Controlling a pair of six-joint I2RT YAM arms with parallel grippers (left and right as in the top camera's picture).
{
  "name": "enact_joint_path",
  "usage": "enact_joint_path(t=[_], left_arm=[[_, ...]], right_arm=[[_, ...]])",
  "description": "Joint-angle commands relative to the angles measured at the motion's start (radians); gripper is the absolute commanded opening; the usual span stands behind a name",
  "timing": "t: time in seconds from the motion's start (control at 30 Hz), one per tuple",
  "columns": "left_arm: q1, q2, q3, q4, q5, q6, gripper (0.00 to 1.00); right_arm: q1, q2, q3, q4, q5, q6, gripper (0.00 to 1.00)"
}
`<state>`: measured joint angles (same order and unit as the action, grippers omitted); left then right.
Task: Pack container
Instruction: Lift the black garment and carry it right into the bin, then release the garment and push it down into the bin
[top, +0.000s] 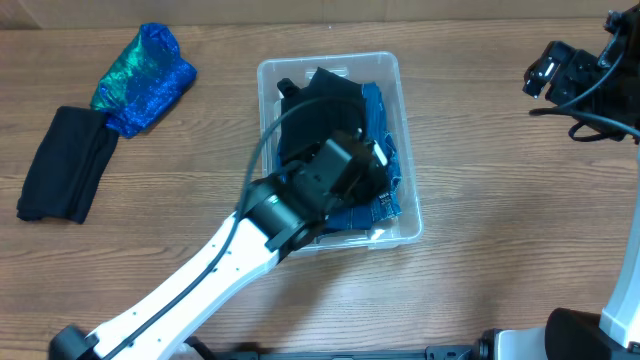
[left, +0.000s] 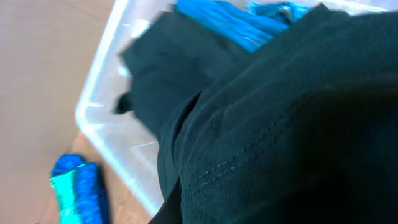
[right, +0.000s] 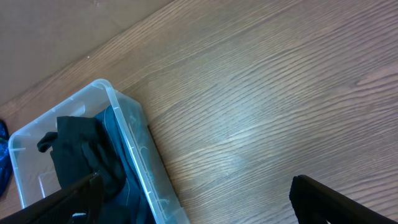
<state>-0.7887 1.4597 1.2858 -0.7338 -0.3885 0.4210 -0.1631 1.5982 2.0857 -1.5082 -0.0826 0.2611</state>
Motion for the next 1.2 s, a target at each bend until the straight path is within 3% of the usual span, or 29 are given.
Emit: enact_joint_path(t=[0.0,0.33,0.7,1.17], left_arm=[[-0.003,0.053,0.012,0.0,0.053,-0.018,0.04],[-0.003,0.067,0.012,-0.011,0.063,-0.021,0.04],[-0.003,0.067,0.012,0.08,-0.093,-0.033,0.04],[-0.003,0.132,0.006,0.054,-0.082,-0.042,0.04]], right_arm=[[-0.001,-0.016,0.008,0.002,-0.005,-0.008,1.0],[-0.001,-0.016,0.008,0.002,-0.005,-0.008,1.0],[-0.001,-0.016,0.008,0.002,-0.005,-0.008,1.0],[-0.001,-0.016,0.008,0.002,-0.006,-0.008,1.0]])
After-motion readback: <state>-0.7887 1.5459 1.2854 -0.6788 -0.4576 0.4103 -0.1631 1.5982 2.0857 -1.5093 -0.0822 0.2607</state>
